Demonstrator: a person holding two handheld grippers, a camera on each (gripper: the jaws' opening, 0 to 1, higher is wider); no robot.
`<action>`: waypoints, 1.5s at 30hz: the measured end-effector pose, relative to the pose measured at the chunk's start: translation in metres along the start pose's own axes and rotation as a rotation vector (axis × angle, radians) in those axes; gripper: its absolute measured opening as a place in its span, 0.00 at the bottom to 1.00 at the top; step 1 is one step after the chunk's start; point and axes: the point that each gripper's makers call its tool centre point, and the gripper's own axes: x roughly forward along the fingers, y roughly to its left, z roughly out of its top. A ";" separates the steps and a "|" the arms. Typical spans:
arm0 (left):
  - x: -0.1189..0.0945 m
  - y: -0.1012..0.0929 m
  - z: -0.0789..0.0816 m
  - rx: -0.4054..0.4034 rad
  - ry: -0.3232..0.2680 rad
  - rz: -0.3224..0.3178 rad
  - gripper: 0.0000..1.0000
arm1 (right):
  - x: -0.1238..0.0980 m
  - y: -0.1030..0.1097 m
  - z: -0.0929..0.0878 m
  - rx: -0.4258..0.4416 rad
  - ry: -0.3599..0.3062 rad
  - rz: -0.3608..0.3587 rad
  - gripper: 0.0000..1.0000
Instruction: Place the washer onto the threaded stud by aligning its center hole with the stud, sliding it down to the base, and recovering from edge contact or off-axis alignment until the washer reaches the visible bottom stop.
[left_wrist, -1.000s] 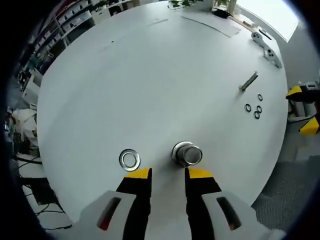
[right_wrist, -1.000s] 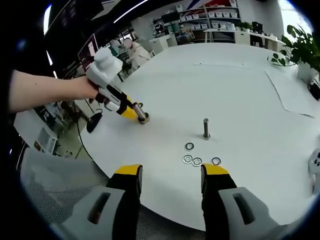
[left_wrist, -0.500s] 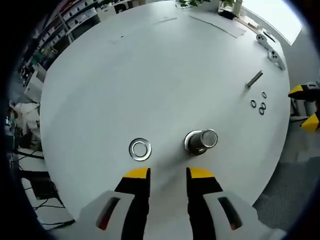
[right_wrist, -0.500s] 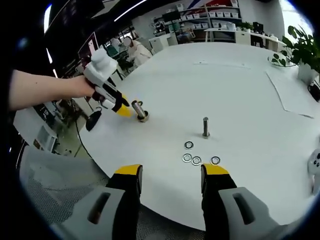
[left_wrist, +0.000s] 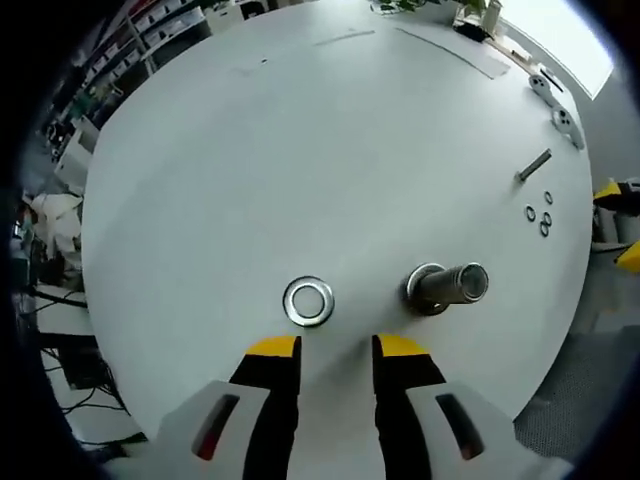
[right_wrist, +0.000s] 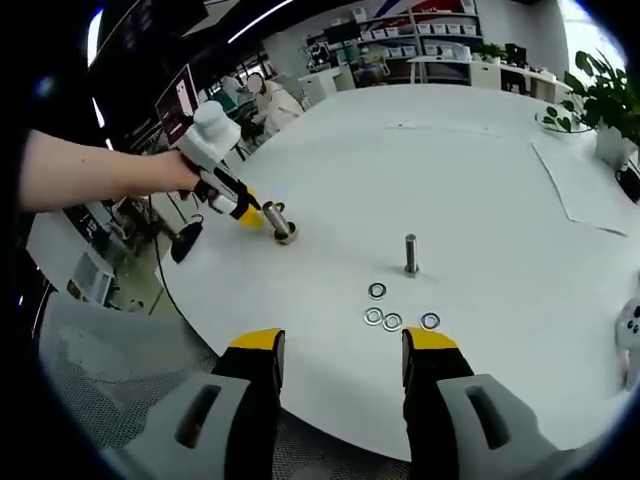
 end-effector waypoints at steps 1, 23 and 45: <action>0.002 0.003 0.003 -0.005 -0.001 0.002 0.28 | 0.000 0.000 0.000 0.001 0.001 0.000 0.50; 0.019 0.012 0.013 -0.021 0.028 -0.012 0.28 | 0.000 -0.003 -0.001 0.006 0.005 -0.007 0.50; 0.001 -0.017 -0.029 0.153 0.214 -0.047 0.20 | 0.001 -0.003 -0.003 0.007 0.013 -0.010 0.50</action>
